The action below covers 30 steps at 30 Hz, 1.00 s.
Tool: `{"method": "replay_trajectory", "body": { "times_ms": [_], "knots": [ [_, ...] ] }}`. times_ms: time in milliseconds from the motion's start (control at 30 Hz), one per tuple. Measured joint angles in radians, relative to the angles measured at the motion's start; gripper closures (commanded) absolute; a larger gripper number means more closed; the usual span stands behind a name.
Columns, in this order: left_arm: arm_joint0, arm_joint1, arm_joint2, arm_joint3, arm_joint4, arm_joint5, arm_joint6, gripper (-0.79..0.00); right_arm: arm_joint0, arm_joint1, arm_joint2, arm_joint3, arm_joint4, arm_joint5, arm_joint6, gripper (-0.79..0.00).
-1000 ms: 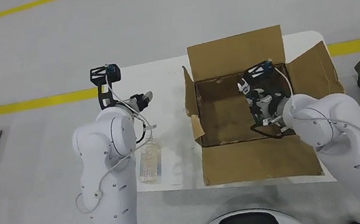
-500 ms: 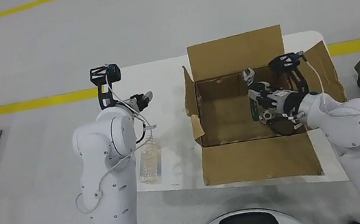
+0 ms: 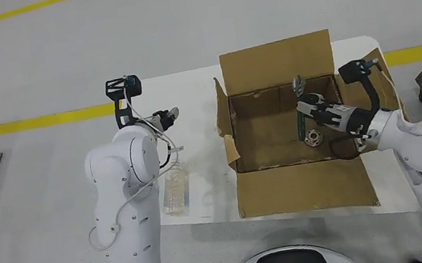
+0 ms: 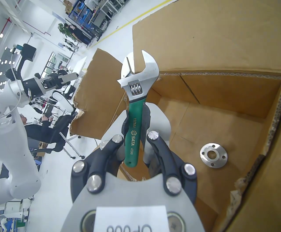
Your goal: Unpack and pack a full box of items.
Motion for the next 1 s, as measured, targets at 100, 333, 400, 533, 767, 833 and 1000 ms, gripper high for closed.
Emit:
{"method": "replay_trajectory", "body": {
  "times_ms": [100,333,400,533,767,833,1000],
  "knots": [
    [0.0,0.0,0.0,0.0,0.0,0.0,0.0,-0.785,0.0,0.0,0.0,0.0,0.0,0.0,0.0,0.0],
    [0.0,0.0,0.0,0.0,0.0,0.0,0.0,-0.785,-0.032,0.005,0.039,-0.035,0.015,-0.018,-0.077,0.0],
    [0.0,0.0,0.0,0.0,0.0,0.0,0.0,-0.785,-0.05,0.008,0.08,-0.055,0.034,-0.013,-0.094,0.0],
    [0.0,0.0,0.0,0.0,0.0,0.0,0.0,-0.785,-0.099,0.019,0.207,-0.111,0.06,0.007,-0.115,0.0],
    [0.0,0.0,0.0,0.0,0.0,0.0,0.0,-0.785,-0.203,0.036,0.416,-0.217,-0.026,0.093,-0.098,0.0],
    [0.0,0.0,0.0,0.0,0.0,0.0,0.0,-0.785,-0.234,0.04,0.459,-0.234,-0.049,0.12,-0.077,0.0],
    [0.0,0.0,0.0,0.0,0.0,0.0,0.0,-0.785,-0.312,0.044,0.503,-0.235,-0.067,0.147,-0.025,0.0]
  ]
}}
